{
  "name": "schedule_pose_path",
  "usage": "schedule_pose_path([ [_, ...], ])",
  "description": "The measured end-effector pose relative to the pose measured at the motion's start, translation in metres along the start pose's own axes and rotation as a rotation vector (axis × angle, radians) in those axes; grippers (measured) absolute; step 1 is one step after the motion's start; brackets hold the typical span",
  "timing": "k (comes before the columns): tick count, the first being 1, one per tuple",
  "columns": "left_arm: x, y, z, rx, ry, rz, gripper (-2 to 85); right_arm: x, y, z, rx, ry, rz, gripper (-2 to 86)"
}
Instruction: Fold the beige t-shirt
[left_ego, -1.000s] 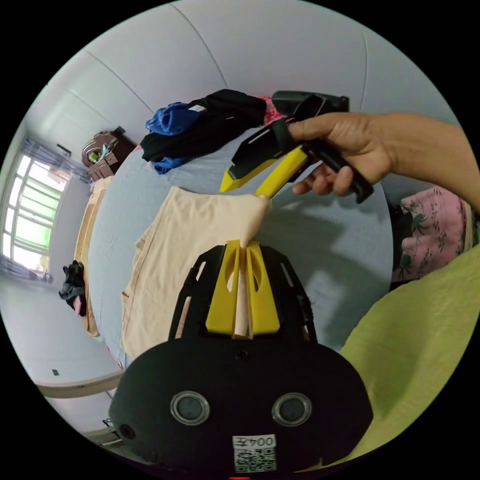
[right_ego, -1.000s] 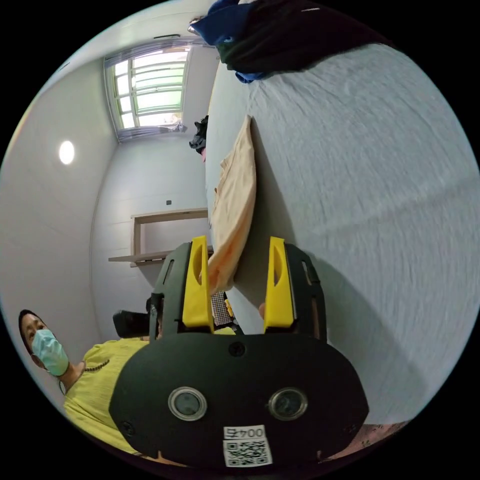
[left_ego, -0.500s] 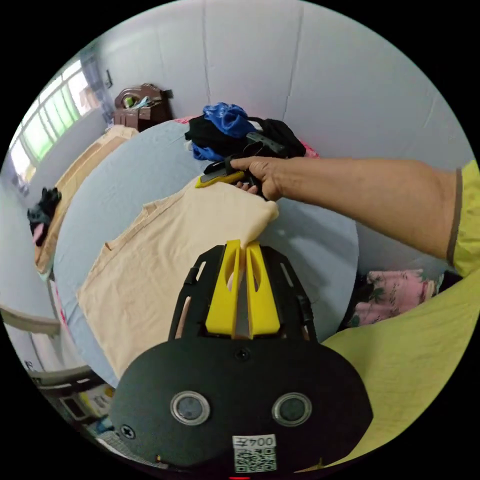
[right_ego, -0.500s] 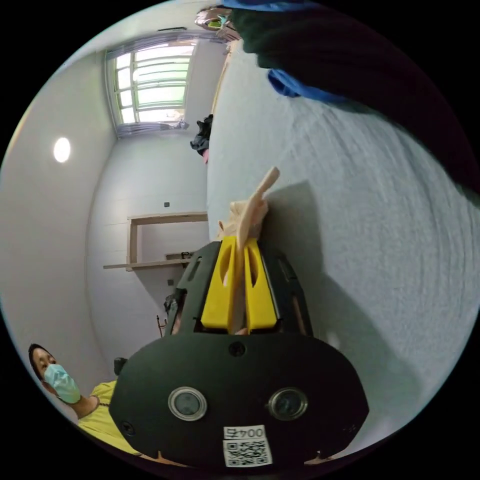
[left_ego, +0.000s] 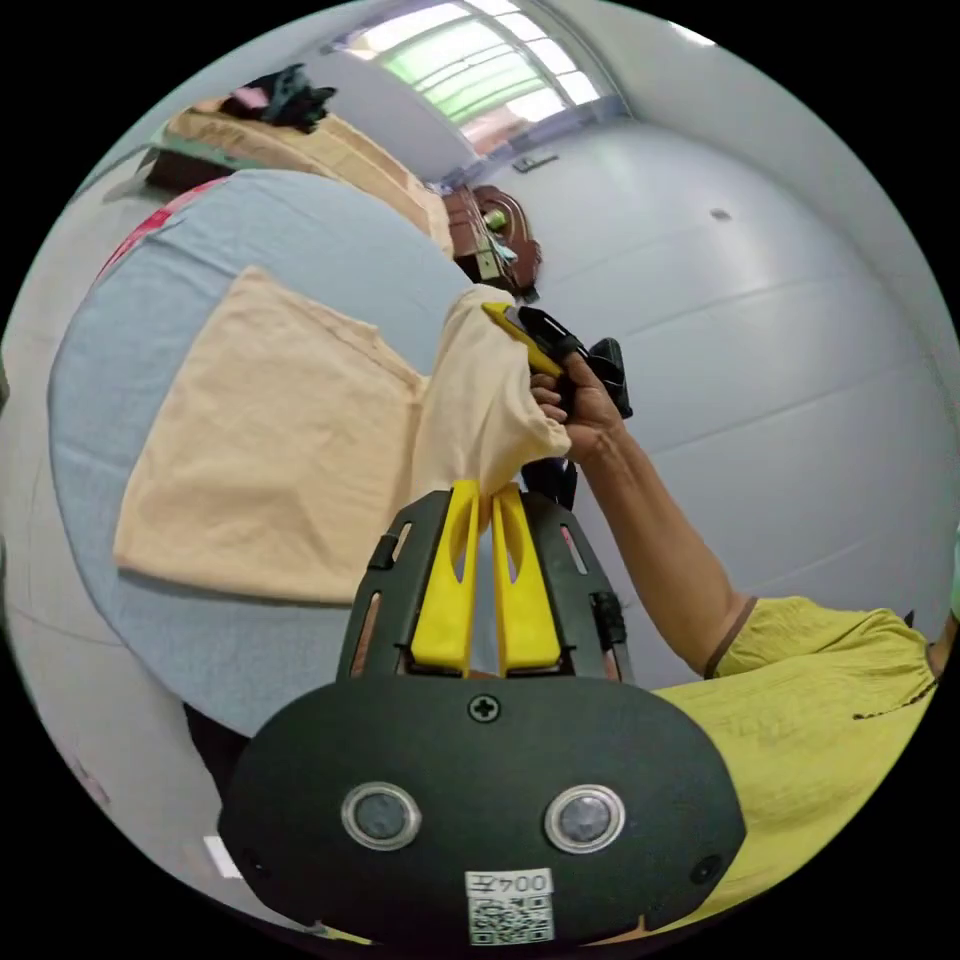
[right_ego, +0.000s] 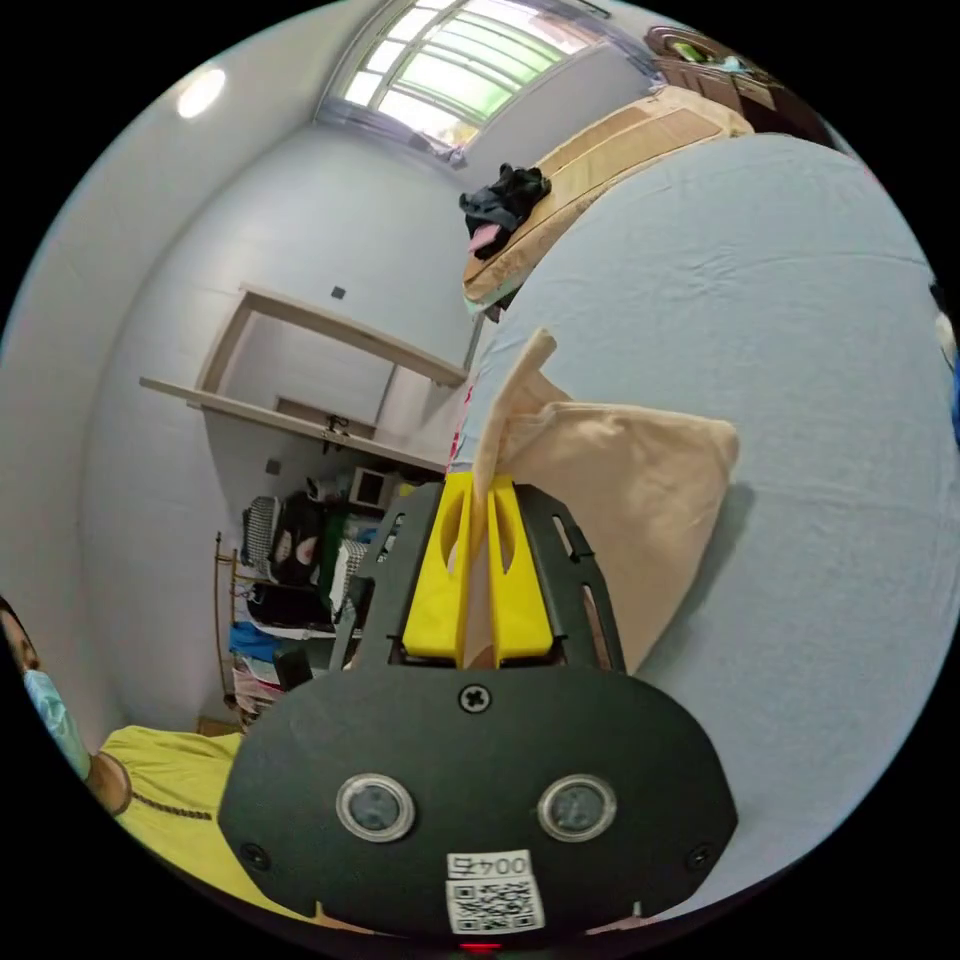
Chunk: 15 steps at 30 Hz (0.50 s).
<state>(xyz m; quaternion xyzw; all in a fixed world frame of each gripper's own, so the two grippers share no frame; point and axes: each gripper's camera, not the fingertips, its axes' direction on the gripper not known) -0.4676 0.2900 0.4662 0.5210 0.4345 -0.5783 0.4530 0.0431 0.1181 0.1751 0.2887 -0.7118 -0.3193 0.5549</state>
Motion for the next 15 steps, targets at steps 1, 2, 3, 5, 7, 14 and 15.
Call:
schedule_pose_path([
  [1, -0.013, -0.002, -0.012, 0.015, 0.012, -0.024, 1.9, -0.014, -0.004, 0.033, -0.026, 0.024, -0.009, 3.4],
  [2, -0.041, -0.006, -0.034, 0.041, 0.043, -0.079, 1.9, -0.026, -0.007, 0.066, -0.053, 0.053, -0.018, 3.3],
  [3, -0.071, -0.009, -0.053, 0.059, 0.094, -0.152, 1.8, -0.031, -0.008, 0.082, -0.068, 0.070, -0.023, 3.3],
  [5, -0.114, -0.010, -0.075, 0.080, 0.177, -0.267, 1.8, -0.046, -0.010, 0.146, -0.128, 0.151, -0.033, 3.3],
  [7, -0.152, -0.010, -0.095, 0.101, 0.220, -0.352, 1.8, -0.053, -0.009, 0.190, -0.167, 0.202, -0.039, 3.3],
  [14, -0.228, -0.022, -0.160, 0.121, 0.311, -0.506, 2.4, -0.074, -0.002, 0.313, -0.245, 0.347, -0.054, 3.9],
  [15, -0.235, -0.025, -0.169, 0.121, 0.318, -0.516, 2.5, -0.076, -0.002, 0.321, -0.254, 0.366, -0.060, 4.1],
])
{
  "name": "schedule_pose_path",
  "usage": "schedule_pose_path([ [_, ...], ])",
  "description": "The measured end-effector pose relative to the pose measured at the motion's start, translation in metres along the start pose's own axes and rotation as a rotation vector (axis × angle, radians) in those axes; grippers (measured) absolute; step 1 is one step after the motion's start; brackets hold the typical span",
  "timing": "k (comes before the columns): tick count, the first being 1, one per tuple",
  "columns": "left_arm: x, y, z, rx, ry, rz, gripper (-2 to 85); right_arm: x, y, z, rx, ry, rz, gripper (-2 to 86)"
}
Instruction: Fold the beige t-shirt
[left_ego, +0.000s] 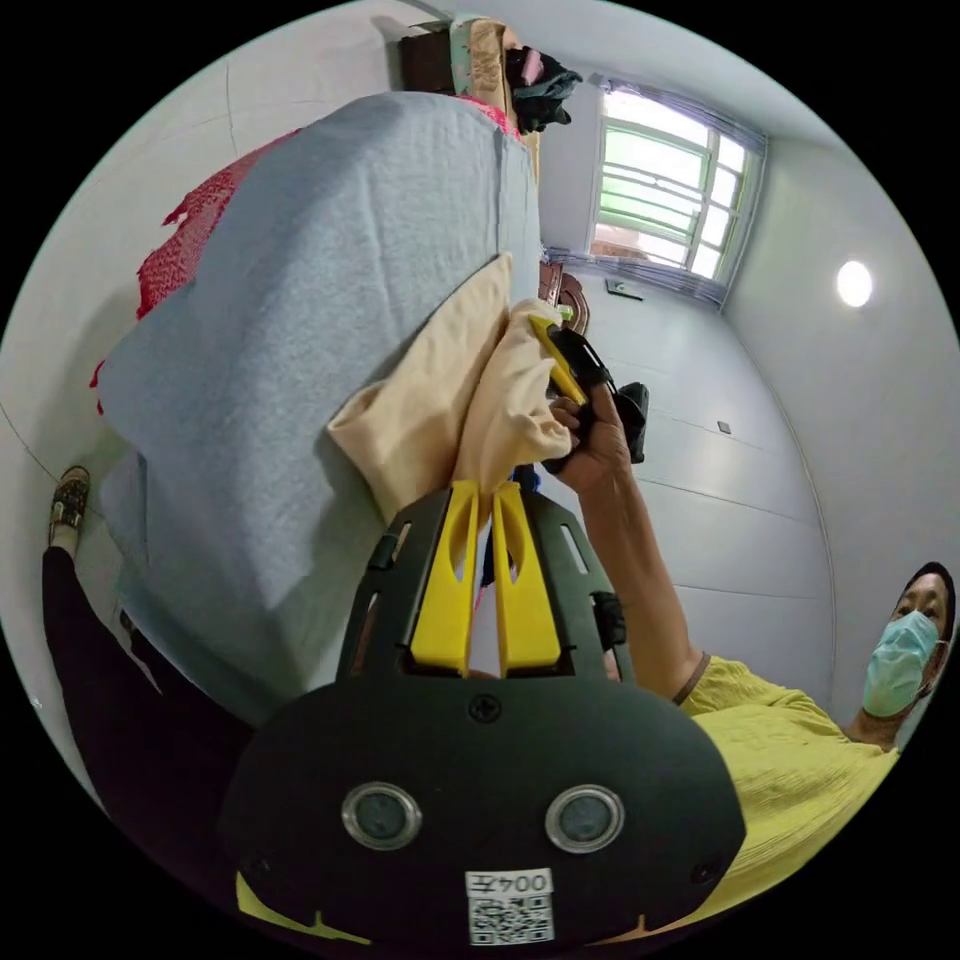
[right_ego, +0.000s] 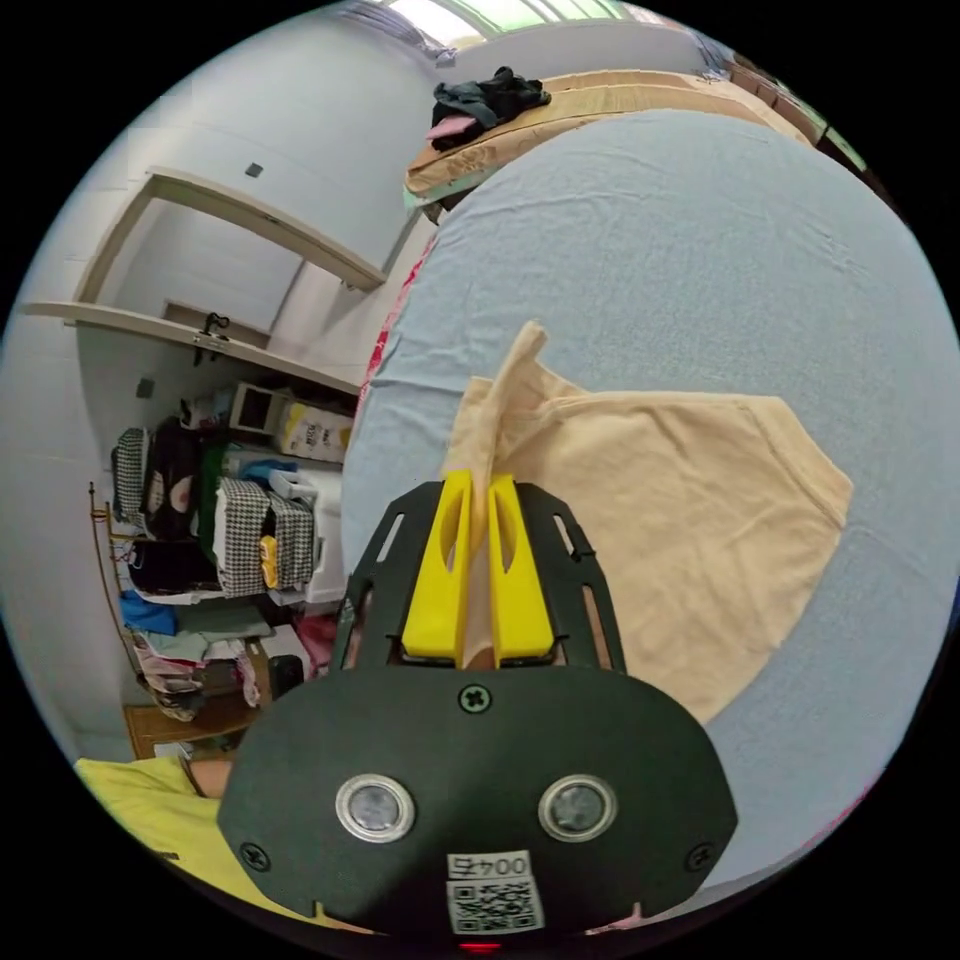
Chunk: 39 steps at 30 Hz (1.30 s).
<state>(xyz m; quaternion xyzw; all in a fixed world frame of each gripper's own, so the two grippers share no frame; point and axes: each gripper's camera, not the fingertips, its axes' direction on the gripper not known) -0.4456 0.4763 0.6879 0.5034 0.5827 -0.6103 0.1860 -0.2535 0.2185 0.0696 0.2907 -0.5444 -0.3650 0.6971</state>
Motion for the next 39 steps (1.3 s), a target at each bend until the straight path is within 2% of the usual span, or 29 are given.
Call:
schedule_pose_path([
  [6, 0.004, -0.027, -0.046, -0.025, -0.013, -0.016, 2.7, -0.049, 0.028, 0.006, 0.063, 0.080, -0.180, 7.8],
  [12, 0.025, -0.049, -0.092, -0.047, -0.057, 0.042, 2.6, -0.071, 0.176, -0.010, 0.040, 0.246, -0.353, 9.2],
  [17, 0.041, -0.062, -0.113, -0.035, -0.080, 0.055, 2.5, -0.082, 0.305, 0.036, -0.008, 0.479, -0.374, 9.1],
  [20, 0.053, -0.066, -0.121, -0.039, -0.108, 0.063, 2.5, -0.089, 0.336, 0.060, -0.012, 0.521, -0.391, 8.9],
  [31, 0.075, -0.062, -0.137, -0.015, -0.167, 0.043, 2.1, -0.125, 0.338, 0.111, -0.030, 0.680, -0.613, 7.8],
  [39, 0.089, -0.053, -0.138, -0.006, -0.180, 0.024, 1.6, -0.136, 0.327, 0.130, -0.092, 0.765, -0.740, 0.8],
])
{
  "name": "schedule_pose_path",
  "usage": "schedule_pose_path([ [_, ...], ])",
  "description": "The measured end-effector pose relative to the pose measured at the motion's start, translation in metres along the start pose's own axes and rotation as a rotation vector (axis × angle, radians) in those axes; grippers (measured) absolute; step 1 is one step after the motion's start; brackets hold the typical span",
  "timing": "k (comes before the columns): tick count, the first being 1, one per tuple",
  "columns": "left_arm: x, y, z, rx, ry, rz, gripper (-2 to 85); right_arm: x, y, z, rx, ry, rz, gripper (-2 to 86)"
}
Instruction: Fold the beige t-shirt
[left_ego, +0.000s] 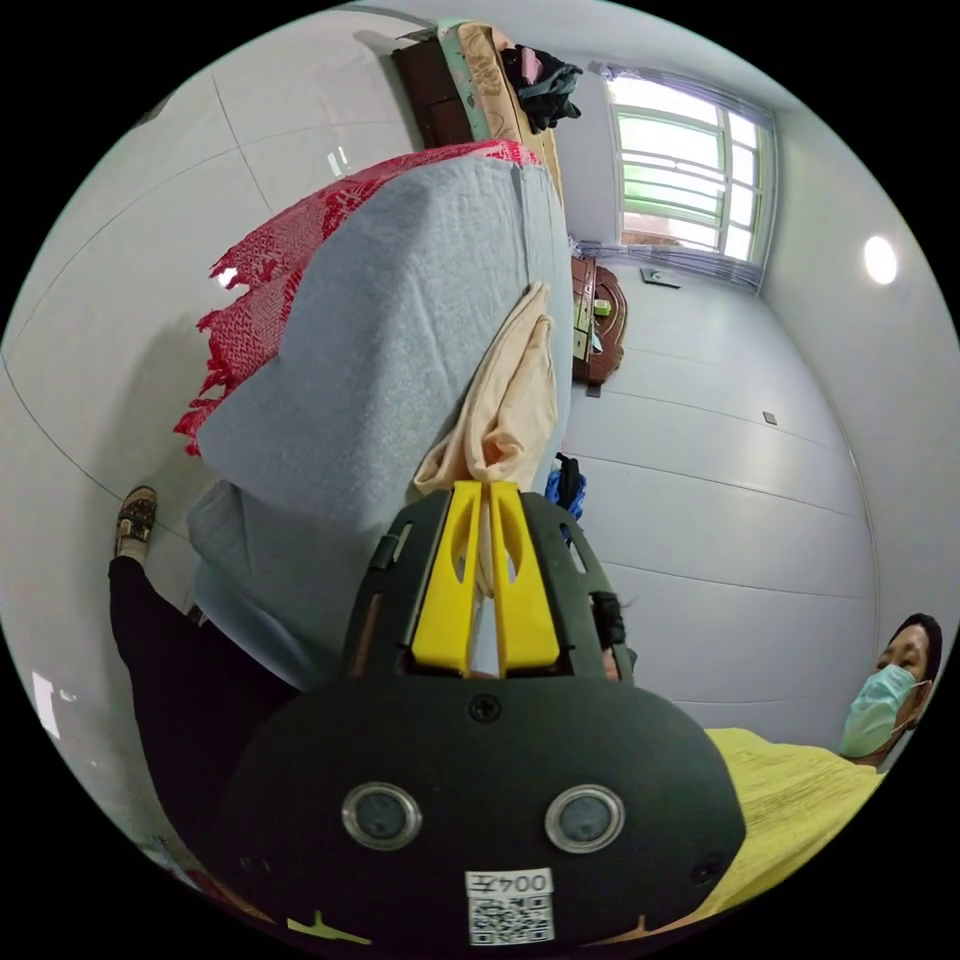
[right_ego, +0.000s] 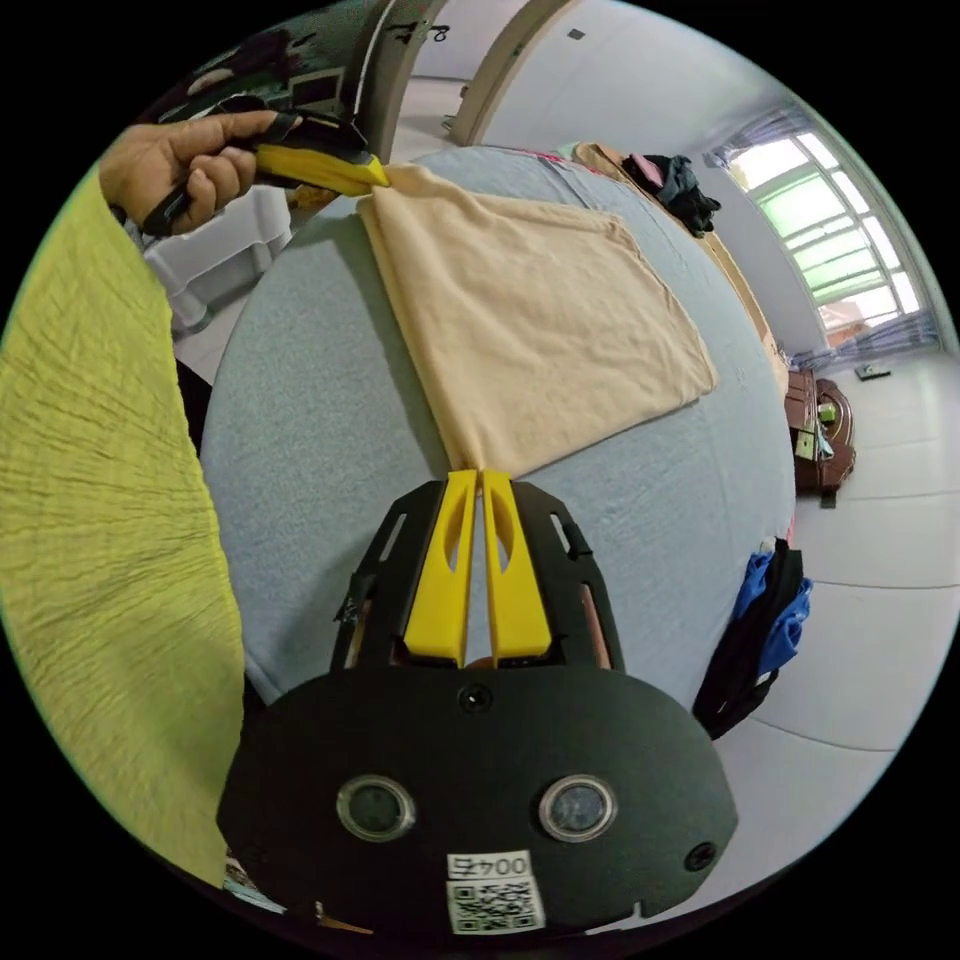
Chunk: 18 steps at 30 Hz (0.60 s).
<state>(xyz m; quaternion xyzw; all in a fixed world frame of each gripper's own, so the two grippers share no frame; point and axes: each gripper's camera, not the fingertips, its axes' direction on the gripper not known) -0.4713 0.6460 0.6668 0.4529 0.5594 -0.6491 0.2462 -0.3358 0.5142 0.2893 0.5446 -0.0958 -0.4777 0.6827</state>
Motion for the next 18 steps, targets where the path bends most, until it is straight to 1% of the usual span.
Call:
schedule_pose_path([
  [3, 0.011, 0.008, -0.001, 0.003, -0.087, 0.029, 1.3, 0.007, 0.005, -0.004, 0.011, 0.009, -0.015, 0.0],
  [5, 0.005, 0.010, 0.003, -0.006, -0.132, 0.018, 1.2, 0.018, 0.006, 0.010, -0.013, -0.045, 0.019, -0.1],
  [9, 0.005, 0.013, 0.009, -0.006, -0.124, 0.013, 1.1, 0.052, 0.003, 0.015, -0.047, -0.190, 0.143, 0.2],
  [12, 0.010, 0.014, 0.012, -0.022, -0.124, 0.032, 1.0, 0.093, 0.010, 0.011, -0.080, -0.338, 0.269, 1.2],
  [14, 0.009, 0.015, 0.014, -0.027, -0.117, 0.032, 1.0, 0.126, 0.012, 0.006, -0.049, -0.429, 0.355, 4.2],
  [17, 0.008, 0.019, 0.020, -0.026, -0.104, 0.020, 1.0, 0.154, -0.006, 0.017, -0.048, -0.508, 0.415, 8.4],
  [18, 0.007, 0.020, 0.022, -0.027, -0.095, 0.015, 1.0, 0.157, -0.011, 0.021, -0.054, -0.520, 0.419, 8.6],
])
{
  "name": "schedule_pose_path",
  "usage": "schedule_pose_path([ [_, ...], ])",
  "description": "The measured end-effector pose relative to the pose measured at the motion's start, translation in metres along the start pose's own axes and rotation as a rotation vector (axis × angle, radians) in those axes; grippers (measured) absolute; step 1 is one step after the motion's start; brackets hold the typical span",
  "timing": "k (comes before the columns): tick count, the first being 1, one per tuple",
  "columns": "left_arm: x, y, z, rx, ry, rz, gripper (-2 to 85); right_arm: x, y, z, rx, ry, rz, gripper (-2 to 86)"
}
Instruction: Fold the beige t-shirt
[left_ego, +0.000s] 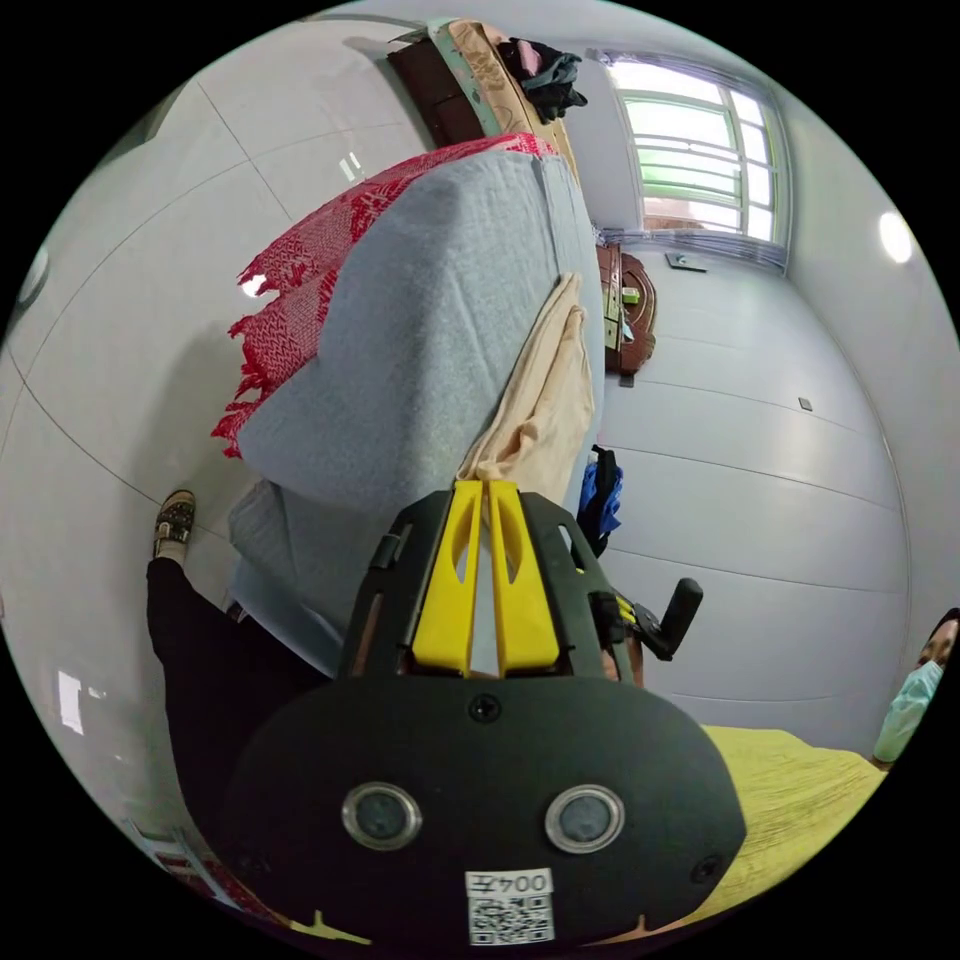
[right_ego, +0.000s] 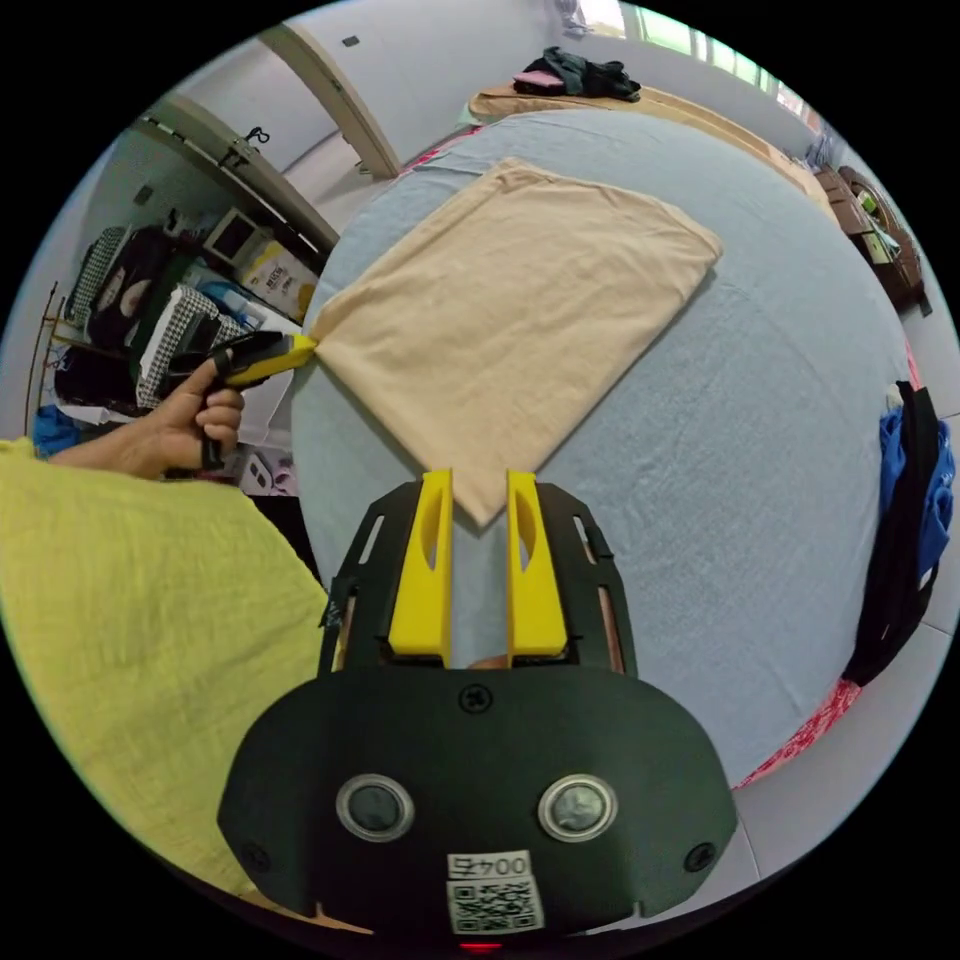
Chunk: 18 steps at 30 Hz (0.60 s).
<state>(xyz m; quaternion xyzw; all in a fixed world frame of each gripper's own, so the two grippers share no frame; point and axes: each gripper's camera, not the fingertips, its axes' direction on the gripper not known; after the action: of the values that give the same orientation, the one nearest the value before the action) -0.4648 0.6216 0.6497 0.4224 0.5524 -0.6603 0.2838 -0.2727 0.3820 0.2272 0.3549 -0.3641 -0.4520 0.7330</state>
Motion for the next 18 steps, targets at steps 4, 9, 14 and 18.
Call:
schedule_pose_path([
  [4, 0.004, 0.002, 0.004, -0.020, 0.000, 0.020, 1.0, 0.012, -0.028, 0.025, -0.075, 0.032, 0.022, 9.1],
  [9, 0.015, 0.005, 0.007, -0.060, -0.011, 0.126, 0.8, 0.022, -0.046, 0.038, -0.170, 0.096, 0.033, 8.5],
  [14, 0.032, 0.006, 0.017, -0.133, -0.030, 0.264, 1.0, 0.030, -0.053, 0.039, -0.205, 0.128, 0.006, 8.3],
  [18, 0.049, 0.003, 0.032, -0.193, -0.078, 0.367, 3.0, 0.040, -0.056, 0.038, -0.223, 0.121, 0.008, 8.4],
])
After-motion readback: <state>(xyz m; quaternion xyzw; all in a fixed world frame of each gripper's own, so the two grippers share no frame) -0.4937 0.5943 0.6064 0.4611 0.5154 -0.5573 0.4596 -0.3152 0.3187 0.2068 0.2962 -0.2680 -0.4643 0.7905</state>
